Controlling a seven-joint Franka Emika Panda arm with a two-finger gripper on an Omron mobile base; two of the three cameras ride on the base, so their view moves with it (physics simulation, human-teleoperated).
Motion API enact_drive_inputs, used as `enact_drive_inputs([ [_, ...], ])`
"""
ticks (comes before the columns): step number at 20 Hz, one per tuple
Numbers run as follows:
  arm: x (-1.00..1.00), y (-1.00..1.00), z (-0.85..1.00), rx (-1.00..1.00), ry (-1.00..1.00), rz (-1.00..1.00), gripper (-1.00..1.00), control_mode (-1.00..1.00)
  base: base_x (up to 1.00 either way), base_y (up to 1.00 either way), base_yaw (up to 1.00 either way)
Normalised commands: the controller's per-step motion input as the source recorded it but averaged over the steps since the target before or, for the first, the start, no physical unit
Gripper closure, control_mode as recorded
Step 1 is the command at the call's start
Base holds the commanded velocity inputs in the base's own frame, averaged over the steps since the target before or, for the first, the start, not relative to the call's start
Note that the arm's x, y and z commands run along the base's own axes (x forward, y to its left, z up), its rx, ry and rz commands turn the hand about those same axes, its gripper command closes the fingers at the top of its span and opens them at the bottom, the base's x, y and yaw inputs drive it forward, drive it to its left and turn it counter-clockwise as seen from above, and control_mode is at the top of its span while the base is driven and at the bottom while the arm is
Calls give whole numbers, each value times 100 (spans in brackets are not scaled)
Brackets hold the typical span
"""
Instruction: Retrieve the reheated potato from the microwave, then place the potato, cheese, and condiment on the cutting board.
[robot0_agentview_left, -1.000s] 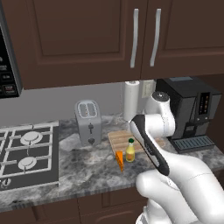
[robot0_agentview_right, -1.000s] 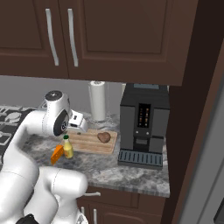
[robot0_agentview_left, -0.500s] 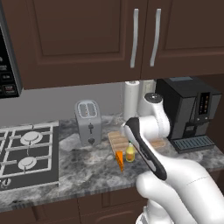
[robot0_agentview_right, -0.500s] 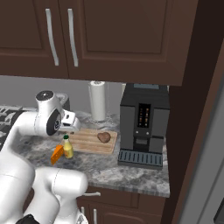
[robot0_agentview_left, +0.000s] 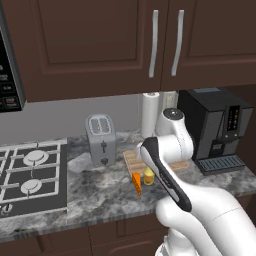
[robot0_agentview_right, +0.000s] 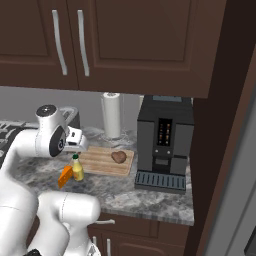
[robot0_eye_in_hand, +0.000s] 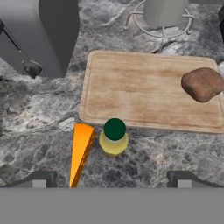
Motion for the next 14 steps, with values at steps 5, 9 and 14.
enact_drive_inputs([
  [5, 17, 1, -14, -1, 0, 3, -100, -100, 0, 0, 0],
  [9, 23, 0, -19, 0, 2, 2, -100, -100, 0, 0, 0],
  [14, 19, 0, -12, 0, 9, 1, -100, -100, 0, 0, 0],
])
